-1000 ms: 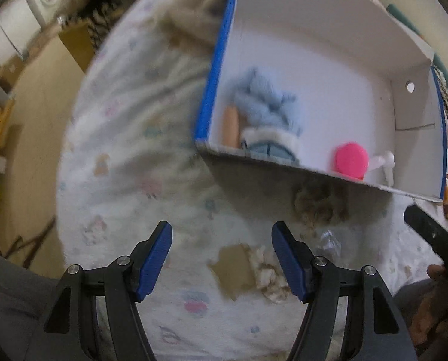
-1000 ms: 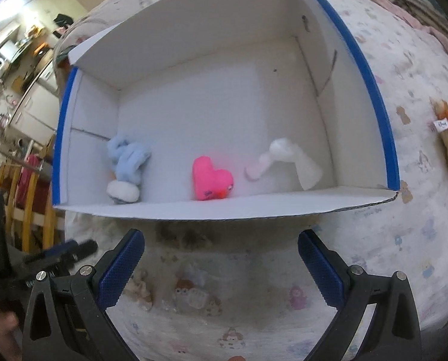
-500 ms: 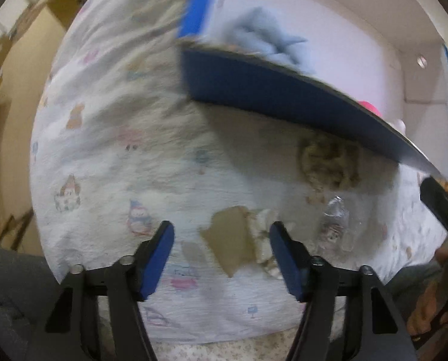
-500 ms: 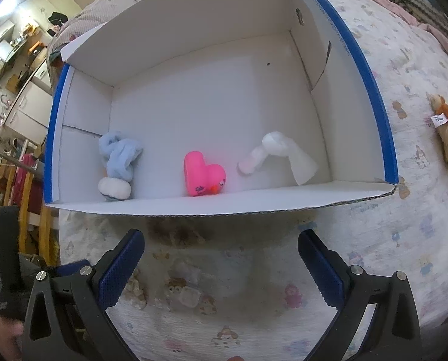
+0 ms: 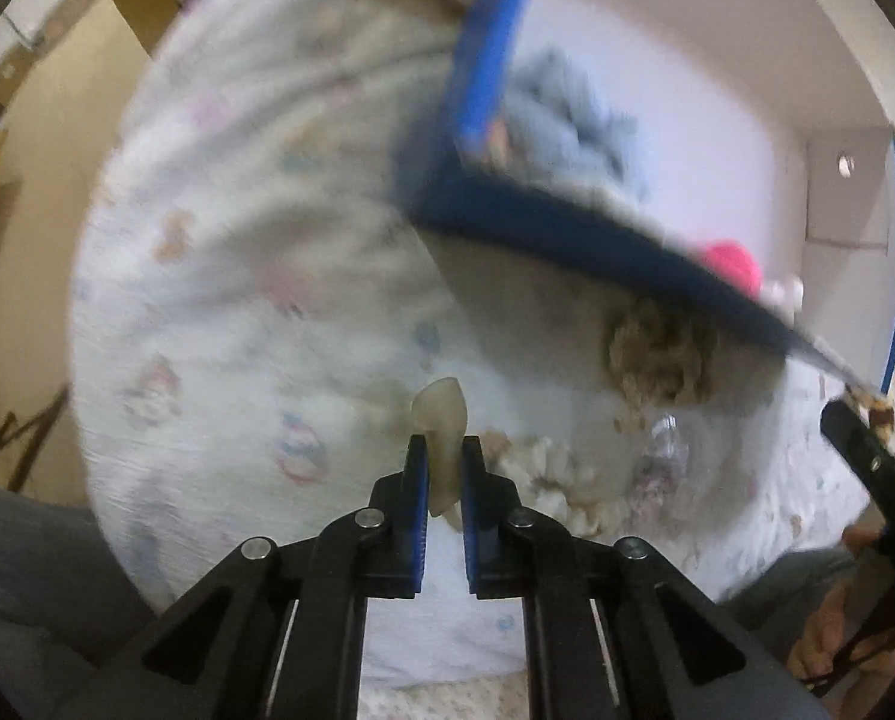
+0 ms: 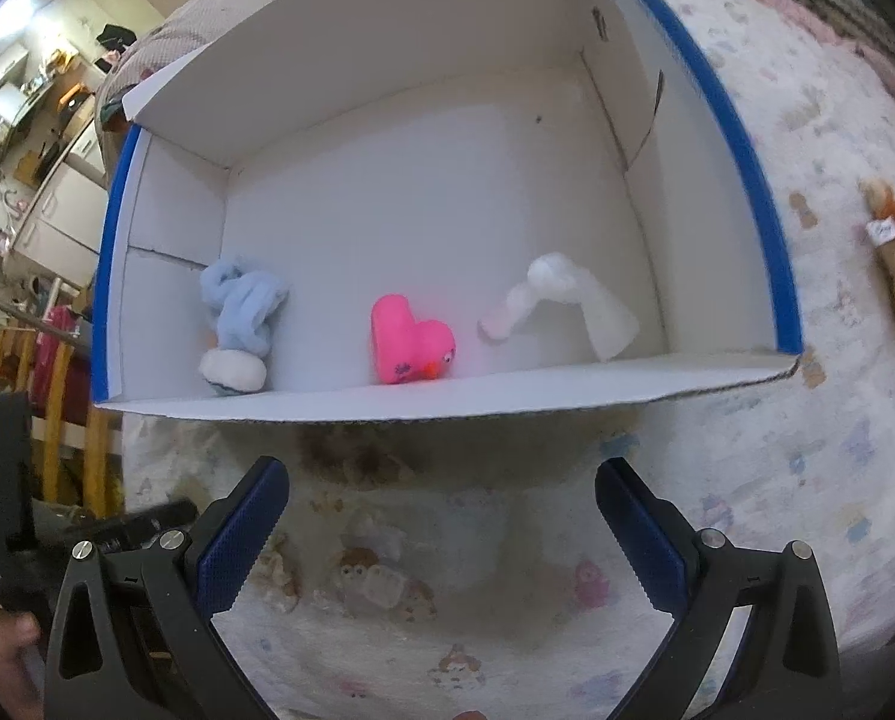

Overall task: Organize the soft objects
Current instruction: 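Grasp the beige translucent piece with the left tool while the right tool grasps the clear plastic bag, then carry the beige piece and plastic bag over the box with both tools, then open the right tool to drop the bag while the left tool releases the beige piece, then move both open tools out of the box toward the lace scrunchies, then grasp the white lace scrunchie with the left tool while the right tool grasps the beige scrunchie, then lift and carry both scrunchies over the box with both tools, then open the right tool to drop the beige scrunchie while the left tool releases the white one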

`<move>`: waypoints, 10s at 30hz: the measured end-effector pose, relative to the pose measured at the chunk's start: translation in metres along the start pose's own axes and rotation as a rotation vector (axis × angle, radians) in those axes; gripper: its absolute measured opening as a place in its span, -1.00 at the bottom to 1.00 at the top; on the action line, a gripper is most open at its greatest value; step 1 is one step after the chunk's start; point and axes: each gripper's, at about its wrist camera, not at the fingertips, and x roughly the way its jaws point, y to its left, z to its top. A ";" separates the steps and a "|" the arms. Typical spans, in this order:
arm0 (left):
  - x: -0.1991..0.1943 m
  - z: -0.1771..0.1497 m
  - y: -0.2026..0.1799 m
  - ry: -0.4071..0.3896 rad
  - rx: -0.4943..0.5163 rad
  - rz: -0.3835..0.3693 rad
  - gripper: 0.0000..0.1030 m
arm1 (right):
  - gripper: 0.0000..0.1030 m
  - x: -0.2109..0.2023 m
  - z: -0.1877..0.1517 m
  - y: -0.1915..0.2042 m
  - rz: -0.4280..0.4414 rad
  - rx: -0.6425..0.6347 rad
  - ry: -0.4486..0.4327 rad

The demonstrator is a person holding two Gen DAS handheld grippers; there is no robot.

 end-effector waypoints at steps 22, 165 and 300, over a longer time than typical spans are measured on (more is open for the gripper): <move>-0.031 0.002 -0.007 -0.183 0.039 0.040 -0.83 | 0.52 0.083 -0.075 0.083 -0.140 -0.506 0.310; -0.048 -0.009 -0.033 -0.270 0.194 0.071 0.17 | 1.00 -0.002 -0.016 0.009 0.040 -0.029 0.021; -0.049 0.117 -0.122 -0.512 0.370 0.163 -0.75 | -0.74 0.010 0.094 0.011 -0.053 -0.179 -0.150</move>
